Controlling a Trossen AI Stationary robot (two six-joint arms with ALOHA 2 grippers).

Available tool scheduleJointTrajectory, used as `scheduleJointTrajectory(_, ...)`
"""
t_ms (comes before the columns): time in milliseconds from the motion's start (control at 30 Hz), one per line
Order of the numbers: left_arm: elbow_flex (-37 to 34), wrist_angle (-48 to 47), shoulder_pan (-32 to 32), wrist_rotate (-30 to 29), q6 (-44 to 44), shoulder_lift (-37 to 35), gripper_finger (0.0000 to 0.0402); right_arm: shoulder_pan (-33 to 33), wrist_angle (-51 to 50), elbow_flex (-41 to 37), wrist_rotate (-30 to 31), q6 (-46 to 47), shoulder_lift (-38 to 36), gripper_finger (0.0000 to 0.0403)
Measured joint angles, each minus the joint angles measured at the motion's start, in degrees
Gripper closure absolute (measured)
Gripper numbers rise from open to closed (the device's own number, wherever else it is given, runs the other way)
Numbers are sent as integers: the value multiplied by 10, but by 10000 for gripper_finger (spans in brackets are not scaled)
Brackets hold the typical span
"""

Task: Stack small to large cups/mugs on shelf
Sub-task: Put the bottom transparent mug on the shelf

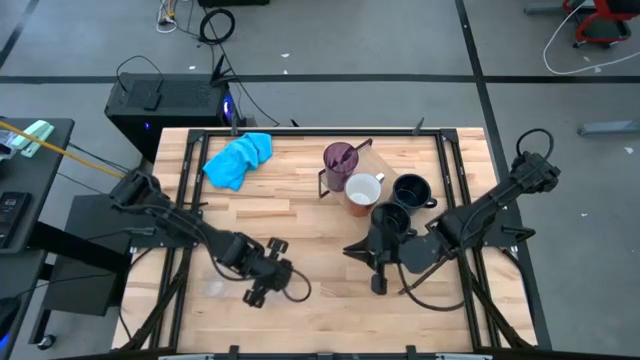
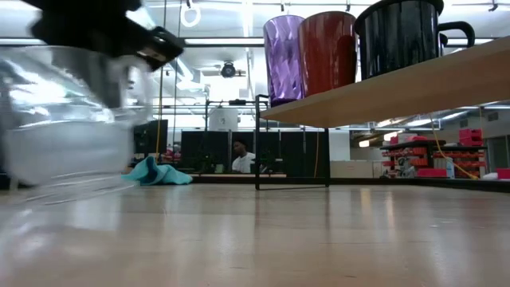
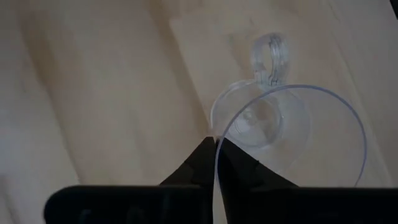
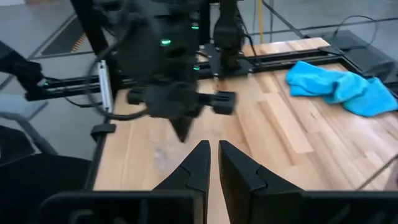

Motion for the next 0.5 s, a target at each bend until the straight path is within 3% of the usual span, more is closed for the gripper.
scheduleJointTrajectory(200, 0, 52, 39, 0, 26, 0, 394, 19, -9, 1, -3, 4, 11, 364)
scheduleJointTrajectory(500, 0, 127, 72, 0, 42, 0, 385, 34, -10, 0, -30, 34, 28, 364)
